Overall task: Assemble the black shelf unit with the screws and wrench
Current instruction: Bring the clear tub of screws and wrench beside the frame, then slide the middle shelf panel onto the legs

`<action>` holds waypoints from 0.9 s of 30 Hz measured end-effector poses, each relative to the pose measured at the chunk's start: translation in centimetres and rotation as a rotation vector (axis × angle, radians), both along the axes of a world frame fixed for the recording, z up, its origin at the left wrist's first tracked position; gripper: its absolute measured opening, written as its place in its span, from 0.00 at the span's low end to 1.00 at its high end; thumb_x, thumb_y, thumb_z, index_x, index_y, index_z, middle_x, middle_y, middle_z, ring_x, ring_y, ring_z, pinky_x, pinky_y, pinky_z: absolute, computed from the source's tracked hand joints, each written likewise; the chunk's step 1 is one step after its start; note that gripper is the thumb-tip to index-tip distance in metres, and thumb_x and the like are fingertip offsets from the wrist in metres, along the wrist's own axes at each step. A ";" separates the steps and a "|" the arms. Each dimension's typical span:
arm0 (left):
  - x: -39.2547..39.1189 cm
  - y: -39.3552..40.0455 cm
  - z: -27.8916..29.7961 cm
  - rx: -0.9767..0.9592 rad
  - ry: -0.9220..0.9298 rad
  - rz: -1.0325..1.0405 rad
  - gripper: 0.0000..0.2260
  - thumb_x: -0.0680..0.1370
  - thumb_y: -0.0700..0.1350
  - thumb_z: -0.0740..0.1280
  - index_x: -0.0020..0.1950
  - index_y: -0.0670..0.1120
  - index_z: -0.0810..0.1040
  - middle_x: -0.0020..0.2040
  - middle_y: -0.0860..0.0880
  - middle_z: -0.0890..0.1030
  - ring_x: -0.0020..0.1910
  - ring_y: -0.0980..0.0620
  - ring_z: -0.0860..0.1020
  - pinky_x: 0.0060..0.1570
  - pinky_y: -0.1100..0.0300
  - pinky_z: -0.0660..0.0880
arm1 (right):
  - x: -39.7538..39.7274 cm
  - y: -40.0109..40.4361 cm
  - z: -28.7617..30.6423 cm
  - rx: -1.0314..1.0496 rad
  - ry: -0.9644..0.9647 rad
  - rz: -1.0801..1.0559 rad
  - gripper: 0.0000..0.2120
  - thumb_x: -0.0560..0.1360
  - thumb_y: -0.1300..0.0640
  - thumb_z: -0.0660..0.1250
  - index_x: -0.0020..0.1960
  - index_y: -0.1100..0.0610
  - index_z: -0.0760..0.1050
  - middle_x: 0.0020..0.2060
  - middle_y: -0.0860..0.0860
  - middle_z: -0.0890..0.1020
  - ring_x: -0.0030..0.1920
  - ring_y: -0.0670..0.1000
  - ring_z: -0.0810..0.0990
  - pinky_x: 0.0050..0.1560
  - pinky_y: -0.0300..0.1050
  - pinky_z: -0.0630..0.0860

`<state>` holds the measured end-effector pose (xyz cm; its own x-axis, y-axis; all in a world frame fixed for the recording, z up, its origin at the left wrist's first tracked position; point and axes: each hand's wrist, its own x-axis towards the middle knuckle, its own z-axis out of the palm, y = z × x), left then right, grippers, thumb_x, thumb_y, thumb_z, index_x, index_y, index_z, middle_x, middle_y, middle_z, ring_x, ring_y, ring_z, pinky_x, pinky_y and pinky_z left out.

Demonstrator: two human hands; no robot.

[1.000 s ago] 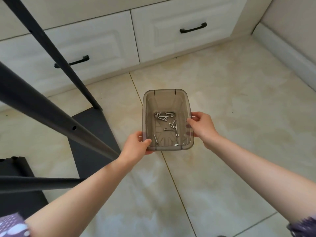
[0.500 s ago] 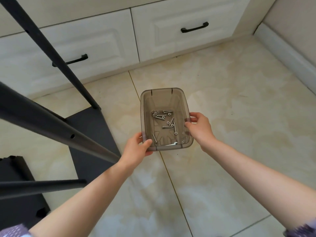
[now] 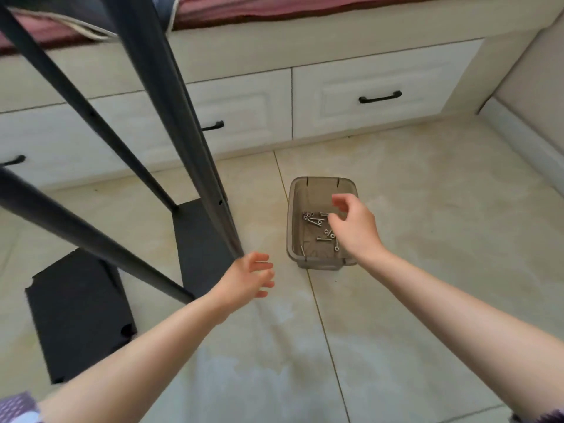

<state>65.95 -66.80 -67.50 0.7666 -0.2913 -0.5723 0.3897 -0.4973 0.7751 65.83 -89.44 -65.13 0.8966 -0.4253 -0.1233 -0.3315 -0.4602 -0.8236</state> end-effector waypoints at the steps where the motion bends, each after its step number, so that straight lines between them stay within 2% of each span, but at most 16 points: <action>1: -0.5 1.0 0.5 0.009 -0.002 0.004 0.14 0.81 0.42 0.65 0.67 0.47 0.72 0.60 0.50 0.80 0.50 0.52 0.84 0.44 0.61 0.82 | -0.3 1.2 0.9 0.013 -0.012 0.054 0.17 0.78 0.64 0.64 0.66 0.57 0.74 0.60 0.52 0.79 0.62 0.50 0.76 0.59 0.36 0.68; 5: -2.5 5.2 2.0 0.081 -0.048 0.037 0.10 0.81 0.40 0.66 0.61 0.47 0.75 0.56 0.50 0.82 0.48 0.53 0.84 0.43 0.60 0.81 | -1.3 6.1 4.4 0.060 -0.070 0.273 0.15 0.79 0.62 0.65 0.64 0.55 0.75 0.57 0.49 0.80 0.58 0.47 0.78 0.60 0.40 0.74; 8: -3.7 8.4 3.4 0.172 -0.090 0.090 0.06 0.80 0.40 0.66 0.56 0.46 0.78 0.53 0.47 0.83 0.46 0.53 0.84 0.45 0.59 0.82 | -1.7 9.0 6.9 0.075 -0.109 0.393 0.16 0.79 0.58 0.65 0.67 0.53 0.73 0.59 0.46 0.79 0.57 0.44 0.77 0.58 0.37 0.73; 10: -4.3 10.5 4.6 0.235 -0.097 0.149 0.02 0.79 0.41 0.66 0.50 0.45 0.79 0.50 0.45 0.84 0.46 0.50 0.84 0.48 0.54 0.81 | -2.0 10.2 8.2 0.081 -0.121 0.427 0.18 0.80 0.57 0.65 0.69 0.52 0.70 0.59 0.44 0.77 0.57 0.42 0.76 0.58 0.36 0.73; 12: -4.7 12.3 5.5 0.342 -0.140 0.215 0.05 0.78 0.43 0.67 0.46 0.43 0.78 0.47 0.43 0.84 0.47 0.46 0.83 0.49 0.49 0.80 | -2.2 11.0 8.9 0.082 -0.111 0.450 0.21 0.81 0.56 0.64 0.72 0.49 0.67 0.60 0.43 0.75 0.58 0.42 0.75 0.58 0.38 0.72; 15: -4.4 14.2 6.8 0.404 -0.276 0.359 0.11 0.78 0.48 0.70 0.51 0.44 0.71 0.49 0.47 0.78 0.51 0.45 0.77 0.44 0.53 0.73 | -2.7 11.5 9.0 0.109 -0.090 0.463 0.22 0.81 0.57 0.63 0.74 0.46 0.65 0.64 0.44 0.75 0.59 0.43 0.74 0.58 0.39 0.72; 18: -3.5 14.9 7.7 0.281 -0.408 0.455 0.17 0.78 0.49 0.71 0.60 0.49 0.67 0.57 0.49 0.75 0.55 0.48 0.75 0.50 0.54 0.71 | -2.9 11.8 8.5 0.157 -0.086 0.466 0.22 0.81 0.58 0.62 0.73 0.44 0.66 0.65 0.44 0.75 0.55 0.40 0.76 0.53 0.34 0.71; 21: -2.6 14.4 8.3 0.220 -0.524 0.464 0.17 0.79 0.48 0.70 0.64 0.50 0.68 0.59 0.52 0.75 0.57 0.51 0.75 0.54 0.54 0.72 | -2.4 12.0 8.5 0.172 -0.095 0.457 0.23 0.81 0.57 0.63 0.74 0.44 0.64 0.65 0.42 0.74 0.50 0.34 0.75 0.50 0.31 0.70; 23: -2.3 13.8 8.6 0.192 -0.590 0.463 0.15 0.80 0.46 0.69 0.64 0.48 0.71 0.57 0.54 0.77 0.57 0.53 0.76 0.56 0.55 0.73 | -1.8 12.2 8.6 0.169 -0.099 0.469 0.24 0.81 0.56 0.63 0.75 0.44 0.62 0.63 0.40 0.73 0.48 0.33 0.74 0.50 0.32 0.70; 25: -2.2 13.3 8.7 0.166 -0.641 0.467 0.11 0.81 0.44 0.68 0.62 0.48 0.73 0.51 0.57 0.80 0.53 0.55 0.78 0.51 0.62 0.73 | -1.5 12.3 8.7 0.159 -0.104 0.481 0.23 0.81 0.54 0.63 0.75 0.45 0.63 0.60 0.38 0.72 0.47 0.34 0.75 0.48 0.31 0.71; 27: -2.1 13.2 8.8 0.155 -0.660 0.477 0.07 0.81 0.43 0.67 0.59 0.48 0.75 0.48 0.60 0.79 0.50 0.61 0.78 0.44 0.70 0.71 | -1.3 12.4 8.8 0.163 -0.109 0.474 0.22 0.81 0.52 0.63 0.74 0.45 0.64 0.59 0.38 0.73 0.48 0.36 0.76 0.52 0.37 0.75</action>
